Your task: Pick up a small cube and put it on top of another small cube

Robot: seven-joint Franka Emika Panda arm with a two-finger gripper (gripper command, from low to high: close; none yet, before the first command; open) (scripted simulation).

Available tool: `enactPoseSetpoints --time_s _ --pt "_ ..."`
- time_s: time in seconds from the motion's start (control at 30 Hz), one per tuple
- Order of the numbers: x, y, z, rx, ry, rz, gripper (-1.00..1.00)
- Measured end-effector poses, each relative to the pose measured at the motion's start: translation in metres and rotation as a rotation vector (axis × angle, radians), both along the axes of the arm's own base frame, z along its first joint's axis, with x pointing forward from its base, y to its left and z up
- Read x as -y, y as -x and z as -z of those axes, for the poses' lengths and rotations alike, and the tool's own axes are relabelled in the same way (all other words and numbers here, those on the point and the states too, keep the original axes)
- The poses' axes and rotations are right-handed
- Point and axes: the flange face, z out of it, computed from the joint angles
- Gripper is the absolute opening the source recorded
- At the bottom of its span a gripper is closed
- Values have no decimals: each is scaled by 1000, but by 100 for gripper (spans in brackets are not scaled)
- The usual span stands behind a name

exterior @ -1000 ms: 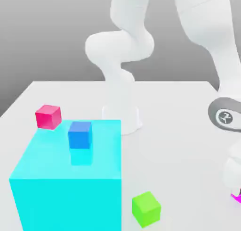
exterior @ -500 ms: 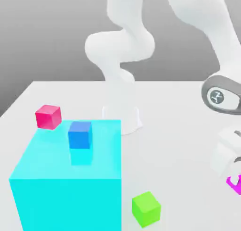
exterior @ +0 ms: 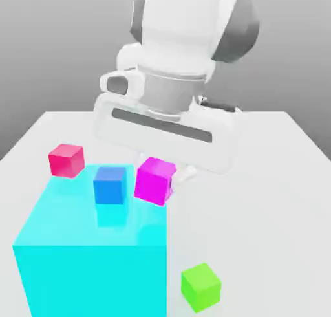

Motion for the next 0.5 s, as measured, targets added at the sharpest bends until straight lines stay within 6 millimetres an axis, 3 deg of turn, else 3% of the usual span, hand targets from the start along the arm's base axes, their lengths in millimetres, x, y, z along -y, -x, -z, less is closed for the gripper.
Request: enactPoseSetpoints --time_s 0.2,0.27,0.37,0.4,0.5 --pt "104 82 -49 24 -92 311 -100" --pt "126 100 -36 -9 -134 383 -100" --pt "133 105 4 -20 -148 405 -100" --pt "134 106 18 -21 -148 406 100" --pt "134 106 18 -21 -149 406 100"
